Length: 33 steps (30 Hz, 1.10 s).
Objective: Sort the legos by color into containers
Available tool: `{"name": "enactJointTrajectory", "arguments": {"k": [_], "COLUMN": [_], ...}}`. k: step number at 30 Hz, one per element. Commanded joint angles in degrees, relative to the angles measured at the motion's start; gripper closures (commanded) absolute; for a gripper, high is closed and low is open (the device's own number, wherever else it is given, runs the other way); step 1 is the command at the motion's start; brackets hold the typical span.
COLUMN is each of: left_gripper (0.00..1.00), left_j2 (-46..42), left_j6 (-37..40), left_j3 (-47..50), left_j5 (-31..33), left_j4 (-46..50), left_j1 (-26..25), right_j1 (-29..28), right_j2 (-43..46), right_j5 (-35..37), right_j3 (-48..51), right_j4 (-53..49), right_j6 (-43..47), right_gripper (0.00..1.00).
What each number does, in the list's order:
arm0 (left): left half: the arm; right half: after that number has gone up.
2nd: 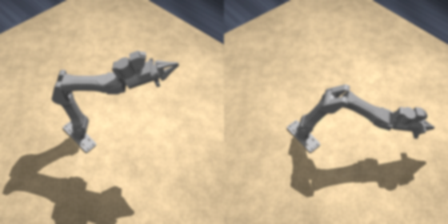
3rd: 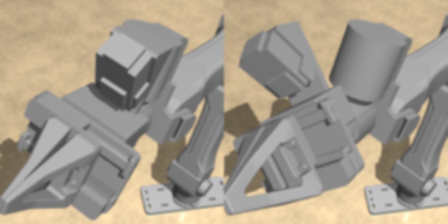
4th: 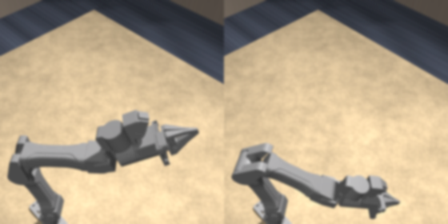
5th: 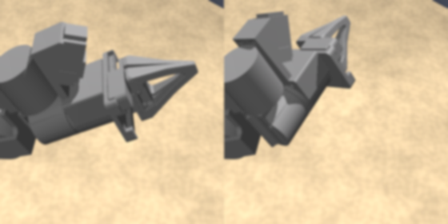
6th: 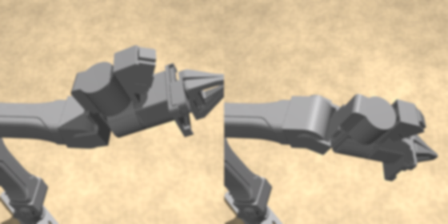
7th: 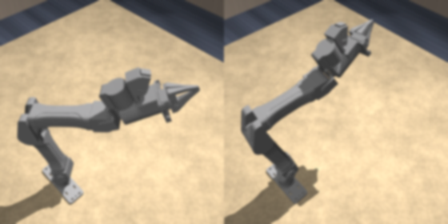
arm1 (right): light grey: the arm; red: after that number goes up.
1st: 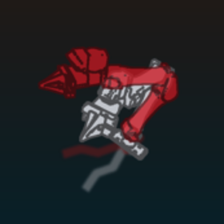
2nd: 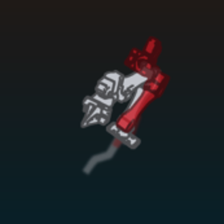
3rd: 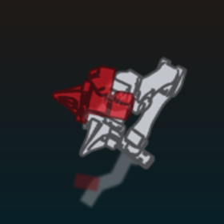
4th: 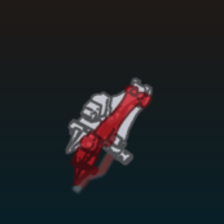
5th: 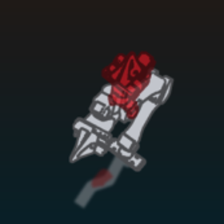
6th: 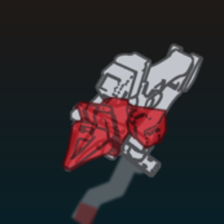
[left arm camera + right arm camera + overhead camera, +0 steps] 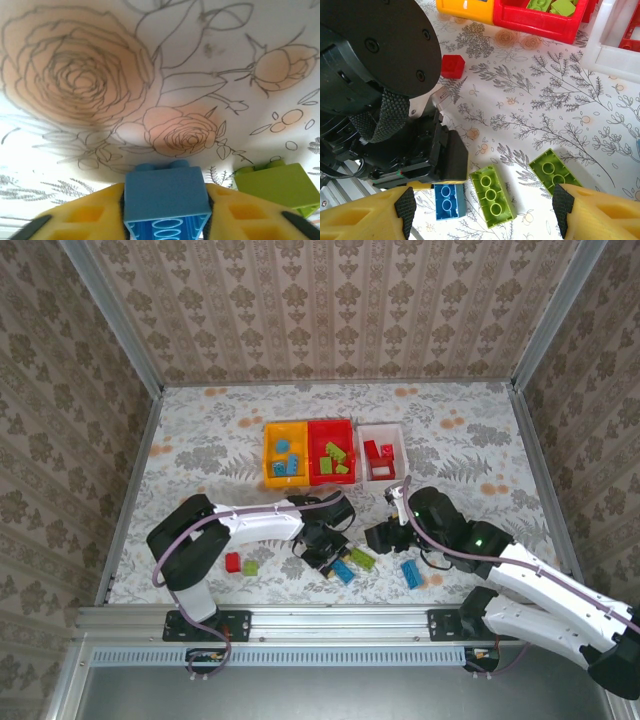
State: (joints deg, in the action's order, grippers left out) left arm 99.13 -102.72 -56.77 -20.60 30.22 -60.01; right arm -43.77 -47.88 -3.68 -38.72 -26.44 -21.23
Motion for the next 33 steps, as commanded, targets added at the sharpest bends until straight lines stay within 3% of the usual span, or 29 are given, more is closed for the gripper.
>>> {"name": "enactJointTrajectory", "arguments": {"k": [1,7,11,16,20,25,33], "left_gripper": [0.73,0.78,0.79,0.81,0.81,0.8,0.81], "left_j2": [0.18,-5.3,-7.47,-6.5,-3.11,4.51,18.09], "left_j6": [-0.97,7.0,17.07,33.88,48.7,62.28,71.06], "left_j3": [-0.26,-5.97,-13.62,-23.44,-30.11,-37.24,-50.31], "left_j5": [1.32,9.78,16.81,23.87,26.69,25.57,23.32], "left_j4": [1.38,13.17,22.94,30.08,28.82,24.11,18.49], "left_j1": [-0.07,3.56,7.92,16.88,24.61,31.84,35.92], "right_j1": [-0.38,-0.35,-0.33,-0.24,-0.04,0.13,1.42], "right_j2": [1.72,2.61,1.41,-2.71,-8.0,-15.18,-22.44], "right_j5": [-0.98,-4.64,-5.04,-3.3,-1.62,-0.54,-0.47], "right_j3": [0.53,-1.38,-3.06,-4.98,-7.23,-11.29,-15.81], "right_j4": [-0.46,0.26,2.55,8.62,14.02,18.42,20.02], "right_j6": [-1.27,-1.94,-2.76,-1.16,0.71,2.31,1.88], "right_gripper": [0.24,0.24,0.24,0.23,0.22,0.22,0.22]}}
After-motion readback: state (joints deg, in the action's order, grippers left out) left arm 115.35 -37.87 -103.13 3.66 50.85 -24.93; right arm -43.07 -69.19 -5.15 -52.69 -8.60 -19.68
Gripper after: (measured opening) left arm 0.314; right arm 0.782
